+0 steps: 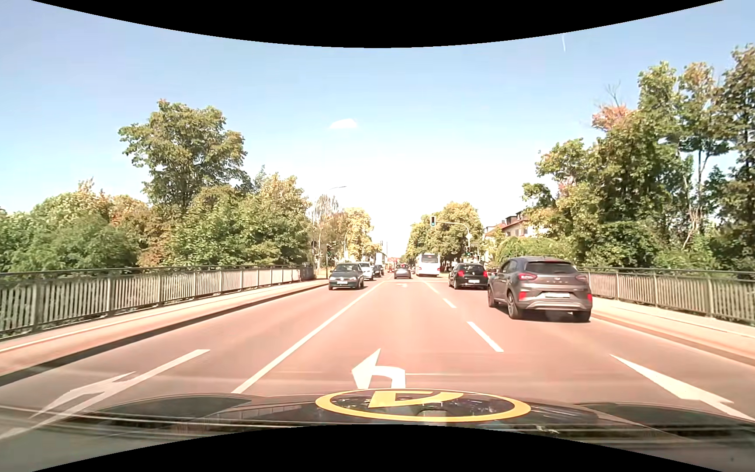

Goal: Follow the waypoints while adhering to traffic rules and regulations

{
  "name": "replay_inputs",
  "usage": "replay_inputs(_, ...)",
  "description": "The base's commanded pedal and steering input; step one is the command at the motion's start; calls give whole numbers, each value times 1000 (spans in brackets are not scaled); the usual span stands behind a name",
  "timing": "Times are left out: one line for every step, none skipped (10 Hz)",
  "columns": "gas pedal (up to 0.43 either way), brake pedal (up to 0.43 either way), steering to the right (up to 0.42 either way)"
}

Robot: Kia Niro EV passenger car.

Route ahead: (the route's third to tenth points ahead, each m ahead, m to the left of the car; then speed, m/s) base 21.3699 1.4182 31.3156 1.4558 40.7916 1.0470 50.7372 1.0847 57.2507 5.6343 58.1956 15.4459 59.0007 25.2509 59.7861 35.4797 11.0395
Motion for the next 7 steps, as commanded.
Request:
replay_inputs(0,0,3)
replay_inputs(0,0,4)
replay_inputs(0,0,8)
replay_inputs(0,30,7)
replay_inputs(0,43,3)
replay_inputs(0,49,2)
replay_inputs(0,49,2)
